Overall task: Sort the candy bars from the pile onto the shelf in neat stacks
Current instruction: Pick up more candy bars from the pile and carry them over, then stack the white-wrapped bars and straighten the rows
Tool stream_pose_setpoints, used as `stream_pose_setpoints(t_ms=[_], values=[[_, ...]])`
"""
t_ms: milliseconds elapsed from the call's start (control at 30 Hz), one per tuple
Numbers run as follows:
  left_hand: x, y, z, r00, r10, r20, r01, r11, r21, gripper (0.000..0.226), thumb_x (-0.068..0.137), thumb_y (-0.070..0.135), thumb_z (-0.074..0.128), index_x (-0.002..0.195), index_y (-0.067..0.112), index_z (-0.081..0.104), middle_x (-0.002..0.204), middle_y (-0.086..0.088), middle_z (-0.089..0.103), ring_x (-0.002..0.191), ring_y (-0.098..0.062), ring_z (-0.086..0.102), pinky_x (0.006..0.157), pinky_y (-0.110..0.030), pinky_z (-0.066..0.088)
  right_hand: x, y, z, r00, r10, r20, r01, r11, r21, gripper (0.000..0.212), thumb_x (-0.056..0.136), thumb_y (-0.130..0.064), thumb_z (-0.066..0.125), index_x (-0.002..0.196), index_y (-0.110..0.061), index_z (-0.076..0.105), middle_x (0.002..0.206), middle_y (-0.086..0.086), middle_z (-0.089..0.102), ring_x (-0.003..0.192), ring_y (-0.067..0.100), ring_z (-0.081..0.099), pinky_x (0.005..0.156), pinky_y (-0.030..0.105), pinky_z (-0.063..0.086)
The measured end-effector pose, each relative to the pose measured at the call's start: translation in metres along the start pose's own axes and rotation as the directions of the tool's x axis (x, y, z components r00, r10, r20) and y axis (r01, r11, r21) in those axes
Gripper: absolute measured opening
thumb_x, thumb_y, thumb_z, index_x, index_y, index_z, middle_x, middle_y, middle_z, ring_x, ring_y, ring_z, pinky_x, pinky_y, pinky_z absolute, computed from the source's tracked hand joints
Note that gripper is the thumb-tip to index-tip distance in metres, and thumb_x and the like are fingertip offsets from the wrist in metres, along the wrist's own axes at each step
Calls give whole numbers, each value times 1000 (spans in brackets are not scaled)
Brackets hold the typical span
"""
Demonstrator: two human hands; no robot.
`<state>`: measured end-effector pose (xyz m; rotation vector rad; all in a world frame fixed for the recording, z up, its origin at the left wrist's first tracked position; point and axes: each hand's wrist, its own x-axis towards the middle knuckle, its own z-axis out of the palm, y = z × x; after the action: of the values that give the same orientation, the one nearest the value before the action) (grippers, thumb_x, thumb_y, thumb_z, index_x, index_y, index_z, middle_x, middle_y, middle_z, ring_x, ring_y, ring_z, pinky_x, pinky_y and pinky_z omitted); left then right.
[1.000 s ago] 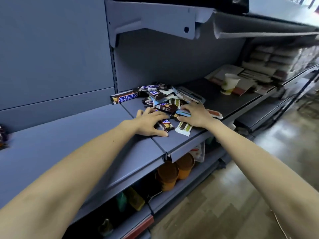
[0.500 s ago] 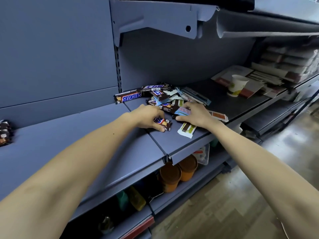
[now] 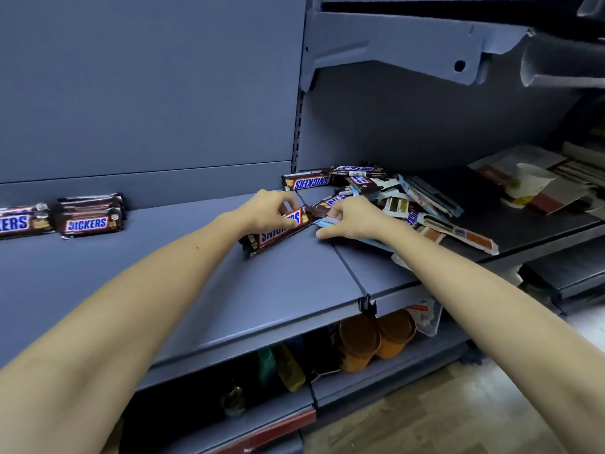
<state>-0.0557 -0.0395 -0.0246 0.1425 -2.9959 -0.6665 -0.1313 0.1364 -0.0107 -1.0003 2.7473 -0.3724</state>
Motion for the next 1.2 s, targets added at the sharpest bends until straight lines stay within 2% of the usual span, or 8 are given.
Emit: stream_pose_setpoints(t_ms=[133, 300, 533, 733, 967, 1067, 1133, 1200], values=[[-31, -35, -19, 988, -107, -113, 97, 991, -87, 27, 85, 27, 62, 110, 20, 57, 108, -3, 67, 87, -14, 52, 79, -24, 41, 7, -39, 8, 995, -57, 76, 60, 997, -40, 48, 71, -52, 70, 94, -10, 64, 83, 3, 61, 88, 20, 57, 76, 33, 47], [-79, -77, -46, 948, -222, -227, 207, 974, -87, 29, 85, 26, 62, 112, 20, 56, 110, -2, 65, 84, -13, 51, 76, -23, 36, 21, -101, 33, 973, -212, 93, 213, 977, -2, 46, 73, -49, 70, 105, -17, 60, 105, 3, 62, 95, 17, 53, 81, 31, 46], [-175, -141, -77, 849, -401, -343, 380, 916, -129, 28, 84, 21, 63, 111, 17, 60, 104, -6, 64, 89, -21, 55, 76, -25, 37, 38, -203, 69, 923, -372, 103, 367, 928, 65, 40, 72, -43, 72, 99, -15, 62, 102, 4, 65, 96, 20, 57, 80, 33, 48], [-259, -184, -107, 798, -479, -365, 463, 876, -137, 26, 83, 19, 65, 108, 16, 60, 97, -2, 61, 83, -15, 52, 75, -21, 33, 31, -300, 107, 860, -498, 113, 492, 867, 80, 41, 72, -44, 72, 95, -13, 61, 90, 4, 61, 84, 19, 52, 72, 32, 44], [-329, -225, -129, 750, -529, -398, 501, 846, -180, 24, 82, 25, 68, 104, 20, 62, 91, 3, 60, 81, -14, 54, 72, -21, 36, 9, -375, 145, 808, -567, 159, 564, 823, 70, 47, 72, -49, 71, 102, -14, 61, 97, 4, 64, 89, 19, 55, 77, 34, 47], [-349, -235, -134, 718, -564, -407, 482, 826, -294, 20, 82, 21, 68, 102, 21, 64, 87, 6, 60, 81, -9, 55, 72, -15, 39, 2, -399, 156, 802, -575, 163, 572, 817, 67, 49, 72, -51, 71, 101, -14, 60, 98, 4, 63, 87, 19, 53, 77, 34, 46], [-361, -242, -138, 678, -616, -401, 452, 780, -433, 20, 84, 20, 67, 103, 21, 64, 88, 4, 62, 82, -10, 57, 78, -20, 42, -3, -414, 163, 798, -581, 161, 578, 813, 70, 49, 72, -51, 71, 101, -13, 59, 98, 4, 63, 91, 21, 55, 77, 36, 47], [-373, -248, -142, 645, -672, -363, 417, 708, -570, 19, 86, 20, 65, 104, 24, 62, 85, 5, 63, 75, -7, 59, 72, -18, 46, -8, -431, 170, 794, -587, 162, 585, 809, 62, 50, 72, -52, 70, 102, -13, 59, 101, 6, 64, 94, 23, 56, 78, 36, 47]])
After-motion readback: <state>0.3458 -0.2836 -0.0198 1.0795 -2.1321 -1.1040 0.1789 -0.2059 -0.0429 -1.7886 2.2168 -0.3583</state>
